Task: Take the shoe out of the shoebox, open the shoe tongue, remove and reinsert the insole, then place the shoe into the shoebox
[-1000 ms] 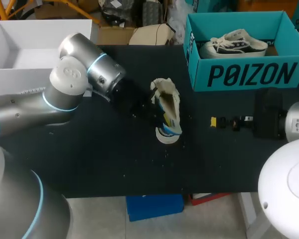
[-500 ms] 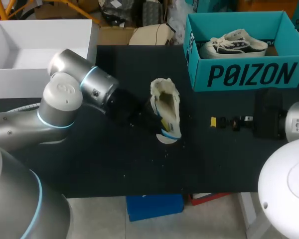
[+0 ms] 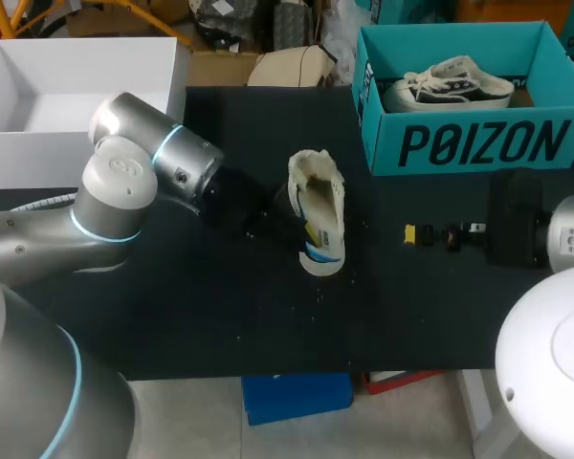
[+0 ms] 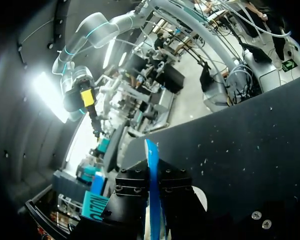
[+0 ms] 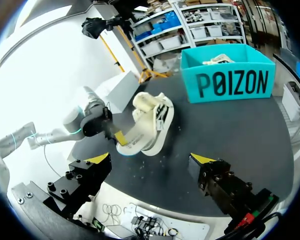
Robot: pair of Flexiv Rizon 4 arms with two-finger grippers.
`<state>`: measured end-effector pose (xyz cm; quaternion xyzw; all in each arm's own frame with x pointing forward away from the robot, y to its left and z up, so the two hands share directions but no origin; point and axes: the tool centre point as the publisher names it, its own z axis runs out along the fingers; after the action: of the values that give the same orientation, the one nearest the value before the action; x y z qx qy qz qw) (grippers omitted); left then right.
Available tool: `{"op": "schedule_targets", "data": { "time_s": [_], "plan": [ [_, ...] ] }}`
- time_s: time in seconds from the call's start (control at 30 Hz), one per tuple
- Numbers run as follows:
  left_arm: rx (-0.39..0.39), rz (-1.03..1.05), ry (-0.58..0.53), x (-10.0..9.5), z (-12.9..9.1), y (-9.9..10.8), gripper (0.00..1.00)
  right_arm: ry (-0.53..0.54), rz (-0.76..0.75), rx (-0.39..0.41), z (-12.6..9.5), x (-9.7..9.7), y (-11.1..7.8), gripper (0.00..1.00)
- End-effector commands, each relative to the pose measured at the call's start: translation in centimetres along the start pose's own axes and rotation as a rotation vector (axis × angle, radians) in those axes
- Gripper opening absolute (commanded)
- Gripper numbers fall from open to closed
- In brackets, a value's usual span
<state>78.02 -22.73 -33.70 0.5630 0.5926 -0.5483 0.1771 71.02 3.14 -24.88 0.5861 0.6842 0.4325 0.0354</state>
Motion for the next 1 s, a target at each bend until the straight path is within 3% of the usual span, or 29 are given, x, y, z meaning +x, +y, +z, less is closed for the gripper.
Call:
{"op": "schedule_targets", "data": {
  "time_s": [0.03,0.53,1.0],
  "plan": [
    [0.002,-0.002,0.005,0.1,-0.3,1.0,0.0,0.002,0.001,0.005,-0.1,-0.1,0.0,1.0],
    [-0.02,-0.044,-0.004,0.8,-1.2,3.3,0.0,0.002,0.001,0.005,-0.1,-0.1,0.0,1.0],
    [-0.115,-0.079,0.038,0.3,-1.7,4.6,0.0,0.002,0.001,0.005,-0.1,-0.1,0.0,1.0]
  ]
}}
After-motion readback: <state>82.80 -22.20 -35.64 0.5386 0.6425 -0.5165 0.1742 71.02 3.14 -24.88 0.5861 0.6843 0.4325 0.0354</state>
